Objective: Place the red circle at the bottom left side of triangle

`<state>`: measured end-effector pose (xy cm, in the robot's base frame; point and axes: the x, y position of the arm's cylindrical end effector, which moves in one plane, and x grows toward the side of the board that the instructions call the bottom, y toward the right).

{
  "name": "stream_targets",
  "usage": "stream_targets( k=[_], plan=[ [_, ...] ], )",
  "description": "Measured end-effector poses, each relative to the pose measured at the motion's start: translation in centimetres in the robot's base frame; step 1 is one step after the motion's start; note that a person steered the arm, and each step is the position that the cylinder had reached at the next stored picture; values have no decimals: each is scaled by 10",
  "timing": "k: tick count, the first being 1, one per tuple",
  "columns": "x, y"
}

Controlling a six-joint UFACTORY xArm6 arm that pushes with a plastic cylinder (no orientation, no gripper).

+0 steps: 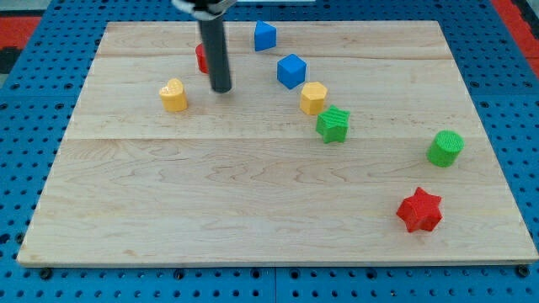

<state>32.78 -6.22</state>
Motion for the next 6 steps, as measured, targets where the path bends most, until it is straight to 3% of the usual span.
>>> stream_targets(
  k=[1,3,4,5,6],
  plan=[
    [-39,0],
    [-13,-2],
    [-5,-38],
    [-30,-32],
    [-25,-27]
  ],
)
